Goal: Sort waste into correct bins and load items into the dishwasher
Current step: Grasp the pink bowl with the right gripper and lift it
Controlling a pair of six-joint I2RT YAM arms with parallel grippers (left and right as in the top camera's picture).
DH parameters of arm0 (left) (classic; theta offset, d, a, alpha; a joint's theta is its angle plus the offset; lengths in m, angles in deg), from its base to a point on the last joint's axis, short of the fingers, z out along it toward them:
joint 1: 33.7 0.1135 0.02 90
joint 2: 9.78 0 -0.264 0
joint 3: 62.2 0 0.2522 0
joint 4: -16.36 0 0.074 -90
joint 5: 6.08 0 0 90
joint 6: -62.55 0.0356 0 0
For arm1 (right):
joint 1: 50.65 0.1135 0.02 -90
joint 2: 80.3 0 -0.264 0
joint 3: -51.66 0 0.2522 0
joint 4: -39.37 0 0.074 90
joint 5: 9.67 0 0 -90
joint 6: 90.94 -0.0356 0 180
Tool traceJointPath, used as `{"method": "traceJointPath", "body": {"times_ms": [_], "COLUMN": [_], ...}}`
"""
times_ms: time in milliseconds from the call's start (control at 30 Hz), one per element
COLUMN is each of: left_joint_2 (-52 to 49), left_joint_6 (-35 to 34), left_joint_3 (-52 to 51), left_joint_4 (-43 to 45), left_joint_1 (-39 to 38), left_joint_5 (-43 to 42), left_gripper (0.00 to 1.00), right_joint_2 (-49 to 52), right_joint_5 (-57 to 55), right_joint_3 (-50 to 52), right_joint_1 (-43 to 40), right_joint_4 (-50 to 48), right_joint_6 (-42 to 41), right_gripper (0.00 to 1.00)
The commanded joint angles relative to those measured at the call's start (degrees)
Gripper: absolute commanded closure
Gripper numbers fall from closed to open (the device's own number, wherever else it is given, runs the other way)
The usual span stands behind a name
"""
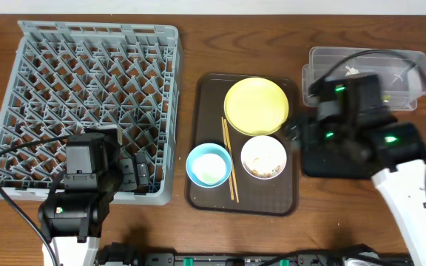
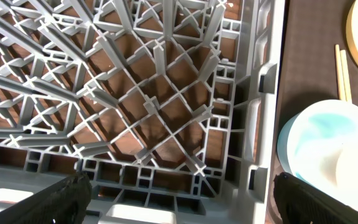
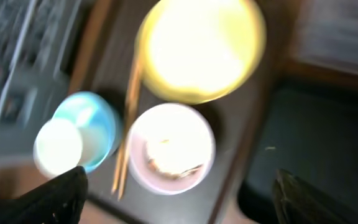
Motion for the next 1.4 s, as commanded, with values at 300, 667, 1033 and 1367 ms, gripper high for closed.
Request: {"method": "traceJointPath", "body": {"times_ms": [300, 667, 1033, 1367], "left_joint_2": [0.04, 0.04, 0.04, 0.04], "left_joint_6": [-0.72, -0.72, -0.72, -0.72], "left_joint_3": [1.2, 1.2, 1.2, 1.2], "left_joint_4": [-0.83, -1.03, -1.03, -1.03], "left_joint_1": [0.15, 0.15, 0.15, 0.15], "left_joint_5": [0.04, 0.04, 0.04, 0.04], "left_gripper": [0.05, 0.05, 0.05, 0.05], "right_joint_2": [13.6, 25.97, 32.98, 33.38], "right_joint_5": [-3.91, -9.31, -9.44, -14.51], "right_joint_3": [2.6, 2.6, 2.6, 2.64], "right_joint_1": [19.12, 23.39, 24.0, 24.0], "right_joint_4": [-3.34, -5.42, -8.28, -8.11], "right_joint_6": [-0.92, -7.21, -9.92, -14.34], "right_gripper": [0.42, 0.55, 0.7, 0.9]}}
